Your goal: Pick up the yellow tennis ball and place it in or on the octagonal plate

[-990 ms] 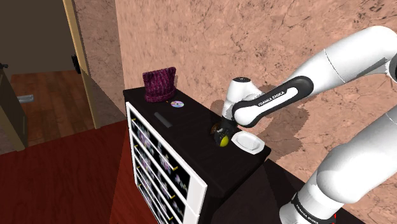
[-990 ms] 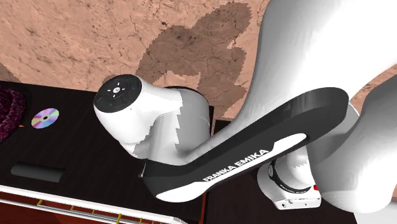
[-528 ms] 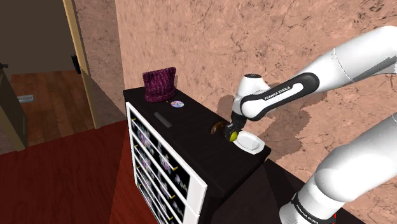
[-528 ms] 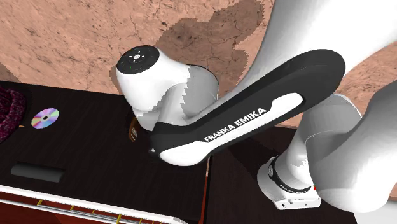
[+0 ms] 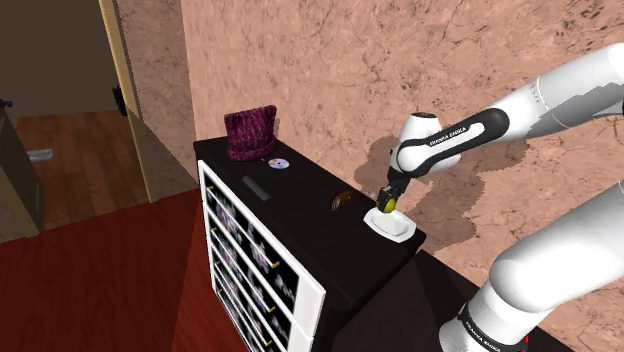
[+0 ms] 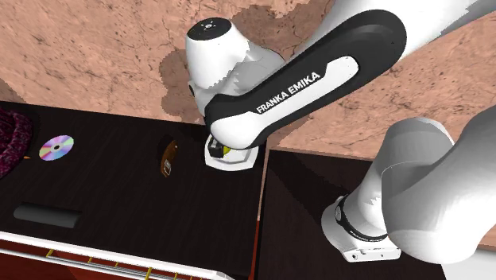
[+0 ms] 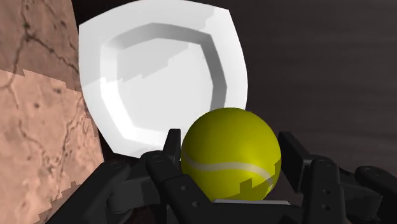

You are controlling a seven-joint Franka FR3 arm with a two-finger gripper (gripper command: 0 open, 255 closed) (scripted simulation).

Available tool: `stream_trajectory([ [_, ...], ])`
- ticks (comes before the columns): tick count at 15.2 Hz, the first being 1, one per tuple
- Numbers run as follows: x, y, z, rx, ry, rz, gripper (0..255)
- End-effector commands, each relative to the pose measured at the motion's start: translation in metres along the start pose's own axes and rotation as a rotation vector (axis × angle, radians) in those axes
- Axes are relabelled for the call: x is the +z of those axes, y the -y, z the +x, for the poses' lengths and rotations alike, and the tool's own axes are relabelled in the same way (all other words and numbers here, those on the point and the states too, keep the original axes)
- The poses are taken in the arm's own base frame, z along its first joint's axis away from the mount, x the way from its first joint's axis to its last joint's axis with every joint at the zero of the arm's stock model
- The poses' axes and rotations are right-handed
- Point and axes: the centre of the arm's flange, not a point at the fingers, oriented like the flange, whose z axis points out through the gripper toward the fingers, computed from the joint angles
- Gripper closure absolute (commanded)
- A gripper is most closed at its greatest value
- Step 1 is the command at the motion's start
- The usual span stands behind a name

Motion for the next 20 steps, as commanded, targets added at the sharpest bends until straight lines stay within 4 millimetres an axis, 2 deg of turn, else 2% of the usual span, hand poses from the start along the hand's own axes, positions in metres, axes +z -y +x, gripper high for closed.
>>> stream_trajectory([
  [1, 0.001, -0.027, -0.004, -0.002, 0.000, 0.000, 255],
  [4, 0.001, -0.066, -0.009, -0.002, 0.000, 0.000, 255],
  [5, 0.001, -0.070, -0.010, -0.002, 0.000, 0.000, 255],
  [19, 0.078, -0.066, -0.014, -0.002, 0.000, 0.000, 255],
  [20, 0.078, -0.066, -0.014, -0.002, 0.000, 0.000, 255],
])
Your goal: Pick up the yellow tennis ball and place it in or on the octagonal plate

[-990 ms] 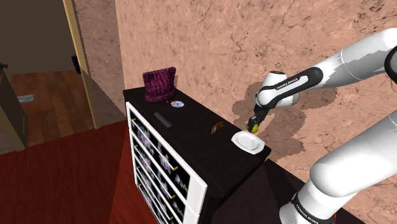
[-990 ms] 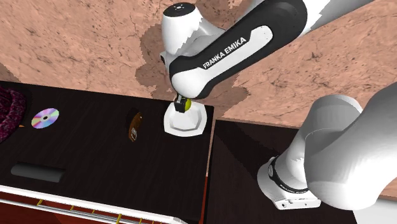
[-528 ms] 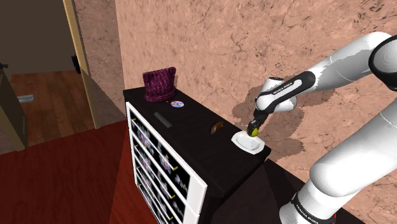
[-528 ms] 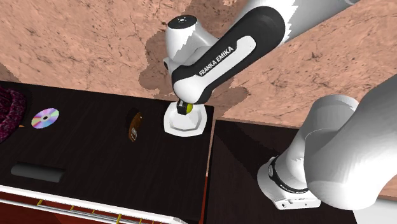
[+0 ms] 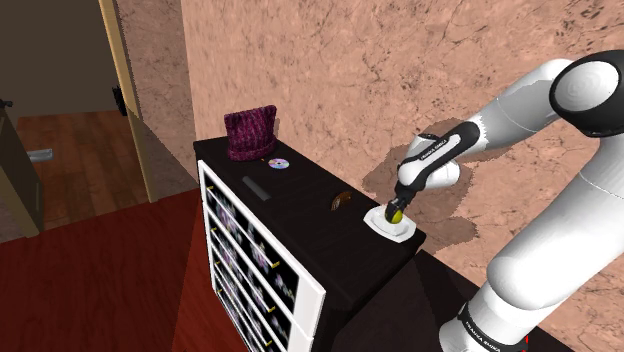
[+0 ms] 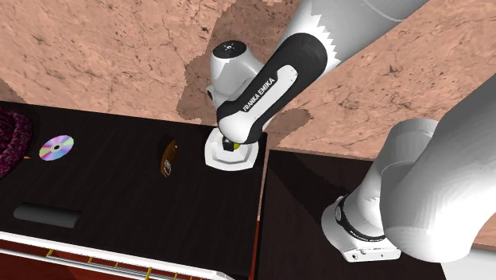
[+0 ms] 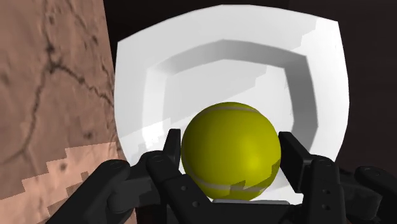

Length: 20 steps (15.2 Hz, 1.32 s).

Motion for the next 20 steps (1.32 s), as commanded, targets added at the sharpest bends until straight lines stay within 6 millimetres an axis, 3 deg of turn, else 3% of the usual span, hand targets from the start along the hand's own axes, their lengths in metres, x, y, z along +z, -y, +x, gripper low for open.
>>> stream_trajectory([
  [1, 0.003, 0.000, 0.000, 0.000, -0.001, 0.000, 255],
  [7, 0.003, 0.000, 0.000, 0.000, -0.001, 0.000, 255],
  [8, 0.003, 0.000, 0.000, 0.000, -0.001, 0.000, 0],
  [13, 0.003, 0.000, 0.000, 0.000, -0.001, 0.000, 0],
  [17, -0.047, 0.000, 0.000, 0.000, -0.001, 0.000, 0],
  [20, -0.047, 0.000, 0.000, 0.000, -0.001, 0.000, 0],
])
